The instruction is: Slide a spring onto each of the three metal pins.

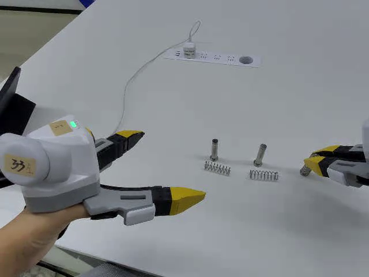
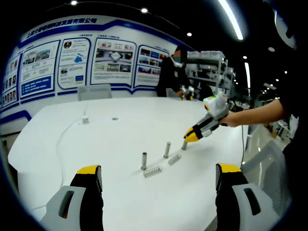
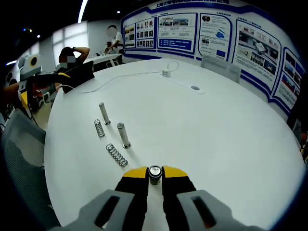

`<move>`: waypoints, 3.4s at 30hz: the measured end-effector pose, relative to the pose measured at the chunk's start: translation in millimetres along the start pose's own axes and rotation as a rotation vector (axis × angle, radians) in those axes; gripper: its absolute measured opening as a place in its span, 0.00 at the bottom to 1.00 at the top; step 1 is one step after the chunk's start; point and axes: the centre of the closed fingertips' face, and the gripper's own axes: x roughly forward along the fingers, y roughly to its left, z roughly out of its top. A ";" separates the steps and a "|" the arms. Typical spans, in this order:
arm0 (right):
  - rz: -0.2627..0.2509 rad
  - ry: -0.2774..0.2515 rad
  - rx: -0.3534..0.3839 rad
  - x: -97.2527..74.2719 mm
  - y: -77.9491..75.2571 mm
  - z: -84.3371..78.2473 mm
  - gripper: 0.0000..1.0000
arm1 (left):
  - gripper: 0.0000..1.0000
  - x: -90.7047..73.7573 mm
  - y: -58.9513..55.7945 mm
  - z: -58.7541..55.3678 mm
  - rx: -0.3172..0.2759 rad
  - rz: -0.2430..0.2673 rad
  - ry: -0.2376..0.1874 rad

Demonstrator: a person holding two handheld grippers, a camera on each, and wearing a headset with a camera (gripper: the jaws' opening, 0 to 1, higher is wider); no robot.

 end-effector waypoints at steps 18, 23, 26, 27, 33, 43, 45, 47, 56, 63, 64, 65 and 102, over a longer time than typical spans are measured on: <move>-0.011 -0.103 -0.087 -13.0 2.7 26.1 0.20 | 1.00 -6.0 -1.9 17.3 -0.014 0.006 -0.057; 0.063 -0.161 -0.228 -20.9 29.8 48.4 0.22 | 1.00 -6.6 -0.8 16.2 -0.012 0.012 -0.056; 0.118 -0.136 -0.312 -15.4 48.2 46.6 0.22 | 1.00 -6.7 -2.4 13.3 -0.011 0.011 -0.049; 0.125 -0.123 -0.317 -12.6 51.2 44.2 0.22 | 1.00 -6.7 -2.8 12.6 -0.010 0.010 -0.047; 0.179 -0.066 -0.330 6.6 66.2 30.4 0.20 | 1.00 -12.5 0.2 10.8 0.007 0.017 -0.040; 0.229 0.038 -0.368 30.9 68.2 7.0 0.18 | 1.00 -25.1 19.1 8.5 -0.010 0.067 -0.041; 0.226 0.056 -0.365 34.6 66.2 4.5 0.18 | 1.00 -24.9 20.6 6.2 -0.009 0.072 -0.032; 0.215 0.073 -0.357 37.8 62.8 2.7 0.17 | 1.00 -24.4 21.3 4.1 -0.008 0.073 -0.022; 0.236 0.105 -0.346 40.4 65.6 -2.3 0.16 | 1.00 -19.8 17.8 2.1 -0.010 0.058 -0.012; 0.256 0.122 -0.354 41.2 69.3 -7.6 0.15 | 1.00 -18.1 13.7 2.5 -0.004 0.051 -0.007; 0.258 0.123 -0.354 41.3 69.8 -8.0 0.15 | 1.00 -17.9 13.2 2.8 -0.003 0.050 -0.007; 0.263 0.128 -0.351 41.4 70.6 -9.2 0.15 | 1.00 -17.8 12.4 3.0 -0.002 0.048 -0.007; 0.254 0.086 -0.288 5.7 76.6 0.6 0.10 | 0.98 -4.0 -35.5 -10.2 0.087 -0.065 0.085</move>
